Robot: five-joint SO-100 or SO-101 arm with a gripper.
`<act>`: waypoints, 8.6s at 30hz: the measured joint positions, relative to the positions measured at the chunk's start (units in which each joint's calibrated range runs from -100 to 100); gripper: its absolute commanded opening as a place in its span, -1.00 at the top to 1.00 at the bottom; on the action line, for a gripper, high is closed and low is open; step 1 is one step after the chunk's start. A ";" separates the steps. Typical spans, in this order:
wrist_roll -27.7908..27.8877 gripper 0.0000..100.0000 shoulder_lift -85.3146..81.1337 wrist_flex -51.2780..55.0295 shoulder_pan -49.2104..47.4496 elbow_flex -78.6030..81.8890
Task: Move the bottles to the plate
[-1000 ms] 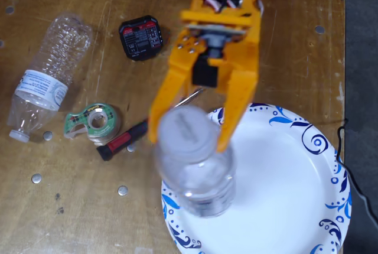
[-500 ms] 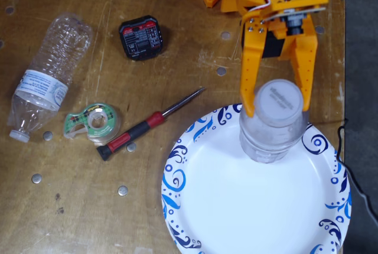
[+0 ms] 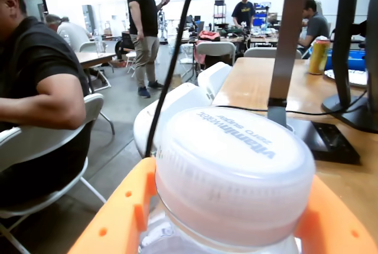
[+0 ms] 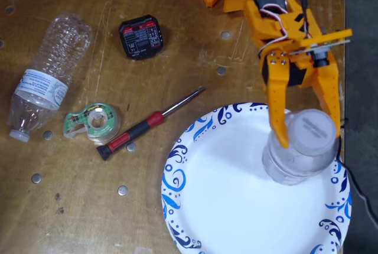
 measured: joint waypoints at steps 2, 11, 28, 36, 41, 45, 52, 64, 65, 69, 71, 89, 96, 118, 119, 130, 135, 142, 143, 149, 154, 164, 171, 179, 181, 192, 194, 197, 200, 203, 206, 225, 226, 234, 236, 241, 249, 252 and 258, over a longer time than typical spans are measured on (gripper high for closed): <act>-0.16 0.77 3.61 -2.47 -0.91 -1.98; 0.00 0.77 19.30 -14.13 -0.91 -9.44; 2.55 0.77 22.15 -19.23 -0.27 -5.85; 2.97 0.78 21.81 -20.34 -0.64 -2.34; 2.97 0.77 21.81 -20.34 -0.64 -2.25; 2.66 0.71 21.81 -20.34 -0.36 -2.25; 0.63 0.21 21.90 -19.40 -1.82 -2.25; -0.31 0.08 22.06 -19.66 -2.92 -2.07; -0.31 0.08 22.06 -19.66 -2.92 -2.07; -0.31 0.08 22.06 -19.66 -2.92 -2.07; -0.31 0.09 22.06 -19.66 -2.55 -2.07; -0.21 0.08 18.29 -27.74 30.45 -3.78; 1.56 0.09 3.10 -15.49 43.21 0.27; 3.28 0.13 4.36 68.77 48.86 -48.74; 3.70 0.16 7.30 70.21 49.13 -52.34; 10.63 0.43 34.48 75.32 58.43 -81.03; 11.25 0.46 40.27 80.85 60.16 -91.91; 11.67 0.31 49.66 86.04 61.08 -103.96; 11.67 0.27 51.09 86.64 61.08 -105.31; 11.67 0.16 57.55 87.49 61.17 -110.25; 11.67 0.13 58.56 90.89 61.99 -113.58; 11.57 0.37 58.47 107.23 63.08 -122.12; 11.57 0.37 60.40 108.51 62.90 -122.12; 11.57 0.37 64.43 108.17 61.99 -122.12; 11.57 0.33 66.11 107.32 62.08 -122.12; 11.57 0.23 71.64 101.36 63.17 -122.12; 11.57 0.23 72.99 99.57 63.08 -122.12; 11.57 0.23 74.66 97.45 62.90 -122.12; 11.57 0.23 75.50 96.00 61.62 -122.12; 11.57 0.23 76.43 95.32 60.07 -122.12; 11.67 0.23 76.93 95.32 59.80 -122.12; 11.67 0.23 82.30 89.79 60.07 -122.12; 11.67 0.23 82.38 89.79 60.07 -122.12; 11.57 0.55 82.38 90.98 60.07 -122.12; 11.46 0.72 82.38 91.40 60.35 -122.12; 10.94 0.87 82.38 92.00 62.90 -124.10; 11.20 0.77 82.38 93.36 64.63 -129.23; 13.23 0.66 82.38 93.36 64.81 -129.41; 15.21 0.57 82.47 101.79 62.99 -134.17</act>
